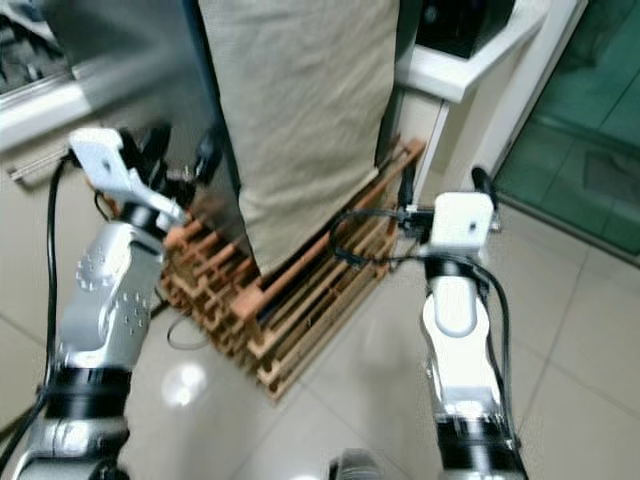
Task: Restocking fridge
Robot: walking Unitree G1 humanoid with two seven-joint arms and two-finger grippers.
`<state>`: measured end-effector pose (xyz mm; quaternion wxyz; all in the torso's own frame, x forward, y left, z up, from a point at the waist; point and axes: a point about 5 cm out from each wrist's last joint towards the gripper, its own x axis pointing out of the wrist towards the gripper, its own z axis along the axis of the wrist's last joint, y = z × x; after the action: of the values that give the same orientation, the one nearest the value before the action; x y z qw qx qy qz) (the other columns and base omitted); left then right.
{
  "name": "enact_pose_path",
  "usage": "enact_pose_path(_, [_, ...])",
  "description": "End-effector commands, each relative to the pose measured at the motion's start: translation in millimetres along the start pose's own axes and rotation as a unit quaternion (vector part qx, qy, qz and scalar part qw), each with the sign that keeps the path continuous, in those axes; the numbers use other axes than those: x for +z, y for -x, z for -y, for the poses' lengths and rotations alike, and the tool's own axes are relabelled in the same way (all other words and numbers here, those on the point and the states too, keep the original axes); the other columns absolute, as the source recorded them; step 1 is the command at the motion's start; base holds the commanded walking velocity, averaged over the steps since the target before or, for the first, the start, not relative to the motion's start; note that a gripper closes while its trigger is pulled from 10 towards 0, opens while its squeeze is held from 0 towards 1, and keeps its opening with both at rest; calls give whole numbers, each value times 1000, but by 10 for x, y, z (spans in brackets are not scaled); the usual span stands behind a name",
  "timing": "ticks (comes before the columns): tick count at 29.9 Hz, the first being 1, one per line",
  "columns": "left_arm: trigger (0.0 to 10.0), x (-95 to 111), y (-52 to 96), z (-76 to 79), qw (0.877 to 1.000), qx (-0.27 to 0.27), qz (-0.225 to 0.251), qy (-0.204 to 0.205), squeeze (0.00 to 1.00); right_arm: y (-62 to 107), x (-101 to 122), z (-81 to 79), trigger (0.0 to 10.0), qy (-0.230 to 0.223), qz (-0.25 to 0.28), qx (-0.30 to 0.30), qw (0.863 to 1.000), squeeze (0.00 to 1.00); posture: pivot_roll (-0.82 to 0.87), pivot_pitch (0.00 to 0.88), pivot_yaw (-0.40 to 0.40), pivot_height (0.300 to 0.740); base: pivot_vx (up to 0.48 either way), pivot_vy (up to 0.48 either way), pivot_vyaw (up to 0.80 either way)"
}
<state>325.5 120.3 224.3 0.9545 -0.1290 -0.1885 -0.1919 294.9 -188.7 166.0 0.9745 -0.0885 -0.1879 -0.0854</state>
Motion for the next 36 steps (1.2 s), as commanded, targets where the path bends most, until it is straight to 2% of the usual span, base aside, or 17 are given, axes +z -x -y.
enact_pose_path(1, [10000,97,1,-57,1000,-1,4,-4,0,-15,26,-100,10000,-12,6,13,1000,0,-94,68,36,723,0,0,0])
enact_pose_path(3, [10000,110,-21,-41,1000,-9,0,2,0,-24,28,-109,10000,-15,5,13,1000,0,-94,72,38,723,0,0,0])
enact_pose_path(5, [10000,97,-92,14,999,-41,-24,11,0,-38,33,-104,10000,-22,4,4,1000,0,-98,86,45,723,0,0,0])
enact_pose_path(9, [10000,29,-167,33,997,-57,-46,22,0,-40,26,-92,10000,-23,1,0,1000,0,-106,92,45,723,0,0,0])
enact_pose_path(10, [10000,-17,-229,71,995,-70,-57,32,0,-44,16,-85,10000,-19,-3,-3,1000,0,-118,97,48,723,0,0,0])
enact_pose_path(14, [10000,-9,-290,111,995,-75,-58,43,0,-55,15,-74,10000,-16,-6,-4,1000,0,-132,101,48,723,0,0,-566])
enact_pose_path(18, [10000,28,-319,39,997,-35,-53,47,0,-53,21,-58,10000,-13,-6,-5,1000,0,-141,101,44,723,0,0,-756])
enact_pose_path(21, [10000,64,-325,-193,998,52,-44,15,0,-51,30,-55,10000,-12,-4,5,1000,0,-150,100,32,723,0,0,0])
enact_pose_path(23, [10000,76,-333,-243,997,65,-40,10,0,-54,33,-61,10000,-11,-4,7,1000,0,-151,100,30,723,0,0,0])
enact_pose_path(29, [10000,89,-382,-212,998,42,-38,22,0,-51,41,-92,10000,-13,-4,12,1000,0,-148,107,29,723,0,0,0])
enact_pose_path(36, [10000,72,-469,-30,996,-47,-44,62,0,-41,42,-102,10000,-14,-4,12,1000,0,-154,105,43,723,0,0,0])
